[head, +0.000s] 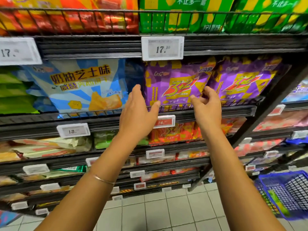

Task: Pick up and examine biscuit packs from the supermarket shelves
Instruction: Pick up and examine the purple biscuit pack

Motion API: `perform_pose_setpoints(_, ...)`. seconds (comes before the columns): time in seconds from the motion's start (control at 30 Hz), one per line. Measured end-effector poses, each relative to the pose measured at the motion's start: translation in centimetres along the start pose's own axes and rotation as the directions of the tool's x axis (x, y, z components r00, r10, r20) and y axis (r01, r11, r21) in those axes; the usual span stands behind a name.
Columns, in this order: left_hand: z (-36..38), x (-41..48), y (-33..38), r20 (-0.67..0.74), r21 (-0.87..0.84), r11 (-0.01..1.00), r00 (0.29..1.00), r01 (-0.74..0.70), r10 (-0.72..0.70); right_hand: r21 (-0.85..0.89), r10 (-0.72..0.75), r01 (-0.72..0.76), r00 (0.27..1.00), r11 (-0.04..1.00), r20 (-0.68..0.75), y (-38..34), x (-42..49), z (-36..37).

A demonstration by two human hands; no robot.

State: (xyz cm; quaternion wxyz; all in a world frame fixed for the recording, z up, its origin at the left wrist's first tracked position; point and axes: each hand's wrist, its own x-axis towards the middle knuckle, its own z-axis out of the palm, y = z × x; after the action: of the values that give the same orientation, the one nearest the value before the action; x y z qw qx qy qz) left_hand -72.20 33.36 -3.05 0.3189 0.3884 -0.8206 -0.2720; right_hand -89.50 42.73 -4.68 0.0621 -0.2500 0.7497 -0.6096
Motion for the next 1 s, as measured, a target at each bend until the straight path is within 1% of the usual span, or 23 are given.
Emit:
perform_pose_setpoints(0.03,0.2,0.2,0.0,-0.004,0.065,0.998,1.000,-0.010,0.010,0.012,0.002,-0.002,1.000,1.000,0.009,0.2,0.2,0.1)
perform_pose_setpoints(0.1,0.5,0.3,0.3,-0.011,0.106,0.994,0.999,-0.042,0.044,0.069,0.008,-0.008,1.000,0.998,0.009,0.3,0.3,0.2)
perform_pose_setpoints(0.2,0.6,0.4,1.0,-0.052,0.037,0.998,0.997,-0.048,0.050,0.168,0.005,-0.006,1.000,0.986,0.007,0.3,0.2,0.0)
perform_pose_setpoints(0.3,1.0,0.9,1.4,-0.148,-0.107,0.994,0.989,-0.008,-0.008,0.236,0.000,-0.009,0.999,0.972,0.035,0.1,0.5,-0.4)
perform_pose_setpoints(0.43,1.3,1.8,2.0,-0.269,-0.217,0.976,0.962,-0.013,-0.047,0.288,-0.048,0.034,0.998,0.957,0.043,-0.6,1.1,-1.0)
perform_pose_setpoints(0.5,1.3,2.3,2.1,-0.315,-0.231,0.973,0.947,-0.022,-0.053,0.307,-0.080,0.062,0.996,0.950,0.046,-1.0,1.3,-1.2)
perform_pose_setpoints(0.63,1.7,2.1,1.8,-0.357,-0.280,0.955,0.934,-0.094,-0.013,0.368,-0.097,0.065,0.993,0.928,0.071,-1.0,1.5,-1.9)
perform_pose_setpoints(0.7,1.8,2.3,2.2,-0.420,-0.319,0.942,0.907,-0.109,-0.037,0.389,-0.125,0.081,0.988,0.918,0.088,-0.7,1.6,-2.2)
perform_pose_setpoints(0.77,1.9,2.9,2.6,-0.466,-0.311,0.946,0.882,-0.094,-0.066,0.404,-0.148,0.087,0.982,0.911,0.122,-0.4,1.8,-2.3)
perform_pose_setpoints(0.93,2.4,3.3,2.9,-0.509,-0.306,0.950,0.855,-0.069,-0.102,0.393,-0.211,0.128,0.961,0.911,0.176,0.1,2.1,-2.2)
perform_pose_setpoints(1.0,1.9,4.2,3.1,-0.550,-0.294,0.955,0.823,-0.033,-0.141,0.407,-0.223,0.126,0.954,0.905,0.200,-0.2,2.2,-2.0)
